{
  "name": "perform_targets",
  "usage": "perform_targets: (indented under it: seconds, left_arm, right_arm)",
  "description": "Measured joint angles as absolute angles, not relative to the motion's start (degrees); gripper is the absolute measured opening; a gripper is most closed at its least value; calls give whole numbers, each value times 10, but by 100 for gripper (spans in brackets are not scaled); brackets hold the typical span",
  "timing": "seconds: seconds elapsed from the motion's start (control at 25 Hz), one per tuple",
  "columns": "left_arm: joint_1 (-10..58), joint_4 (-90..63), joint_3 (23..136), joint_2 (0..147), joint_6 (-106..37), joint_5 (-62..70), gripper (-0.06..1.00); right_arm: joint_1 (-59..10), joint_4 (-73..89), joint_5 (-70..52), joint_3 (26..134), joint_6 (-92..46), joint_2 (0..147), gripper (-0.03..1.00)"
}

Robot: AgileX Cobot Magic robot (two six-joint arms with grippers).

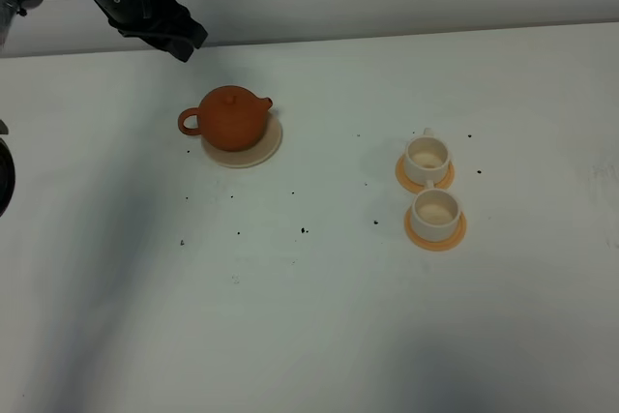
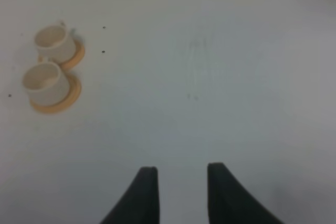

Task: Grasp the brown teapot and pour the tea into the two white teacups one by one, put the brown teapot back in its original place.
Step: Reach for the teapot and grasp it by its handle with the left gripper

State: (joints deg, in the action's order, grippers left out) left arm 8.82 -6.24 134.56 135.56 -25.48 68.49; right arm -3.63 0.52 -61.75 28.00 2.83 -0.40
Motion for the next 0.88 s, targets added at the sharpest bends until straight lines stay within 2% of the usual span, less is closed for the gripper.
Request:
perform_targets:
  seconds: [0.24,0.56,0.88]
  left_arm:
    - [92,-66,1305,1355,-263,684,40]
    - [92,-51,1177,1287,-277,685,40]
    - [102,-23,1118,1252,-456,685,33]
  right_arm:
    - [-36,5,-618,280,28,-4,24]
    - [-36,5,-618,280,29,-4,24]
    - [-36,5,-618,280,29,-4,24]
